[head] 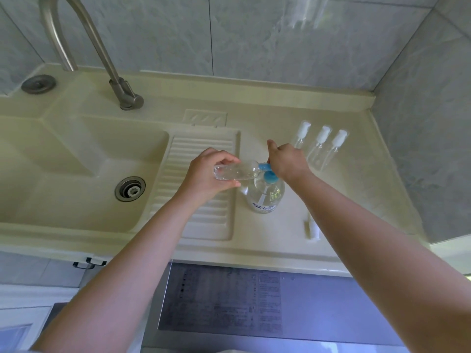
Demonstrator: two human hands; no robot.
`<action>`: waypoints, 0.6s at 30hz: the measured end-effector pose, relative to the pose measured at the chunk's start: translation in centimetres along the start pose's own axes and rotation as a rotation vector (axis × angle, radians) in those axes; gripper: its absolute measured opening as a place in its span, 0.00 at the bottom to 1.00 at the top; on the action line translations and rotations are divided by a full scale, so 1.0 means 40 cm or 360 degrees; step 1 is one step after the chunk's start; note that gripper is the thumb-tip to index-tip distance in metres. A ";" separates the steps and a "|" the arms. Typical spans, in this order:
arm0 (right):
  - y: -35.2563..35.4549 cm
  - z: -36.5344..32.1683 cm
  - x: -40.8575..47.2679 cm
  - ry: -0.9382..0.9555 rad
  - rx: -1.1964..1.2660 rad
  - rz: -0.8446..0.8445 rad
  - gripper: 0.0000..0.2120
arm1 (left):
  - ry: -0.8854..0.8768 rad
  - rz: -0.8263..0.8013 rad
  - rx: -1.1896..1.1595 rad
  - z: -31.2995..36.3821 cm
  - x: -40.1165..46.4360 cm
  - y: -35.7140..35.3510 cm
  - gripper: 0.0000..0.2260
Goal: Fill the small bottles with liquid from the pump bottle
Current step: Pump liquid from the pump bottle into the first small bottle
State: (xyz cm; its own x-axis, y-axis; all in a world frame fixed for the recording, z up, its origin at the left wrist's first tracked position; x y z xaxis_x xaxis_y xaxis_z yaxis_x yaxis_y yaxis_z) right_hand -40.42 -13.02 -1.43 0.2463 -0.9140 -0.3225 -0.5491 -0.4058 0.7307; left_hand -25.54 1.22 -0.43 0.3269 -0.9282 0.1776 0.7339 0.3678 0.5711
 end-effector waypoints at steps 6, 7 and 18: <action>0.009 -0.010 -0.004 0.0034 -0.0088 -0.0084 0.29 | 0.0012 0.0021 0.0060 0.009 -0.002 0.000 0.23; 0.010 -0.010 -0.003 0.0043 -0.0102 -0.0094 0.29 | 0.0017 0.0023 0.0080 0.011 -0.004 0.000 0.23; 0.043 -0.038 -0.023 -0.0116 -0.0090 -0.0339 0.30 | 0.0043 -0.0051 0.0113 0.031 -0.007 0.004 0.22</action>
State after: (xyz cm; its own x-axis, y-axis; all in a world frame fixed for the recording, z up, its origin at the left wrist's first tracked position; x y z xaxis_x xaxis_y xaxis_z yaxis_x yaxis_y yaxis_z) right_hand -40.37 -12.87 1.05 0.2923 -0.8064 -0.5141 -0.4447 -0.5905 0.6734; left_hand -26.24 1.47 0.62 0.3208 -0.9372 0.1371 0.7004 0.3322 0.6318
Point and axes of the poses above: each hand's wrist, its own x-axis towards the middle knuckle, its own y-axis out of the back of the hand, z = x × y, the point moved 4 cm from there along x, towards the middle knuckle, and after that the axes turned 2 degrees about -y, right-handed, at the moved point
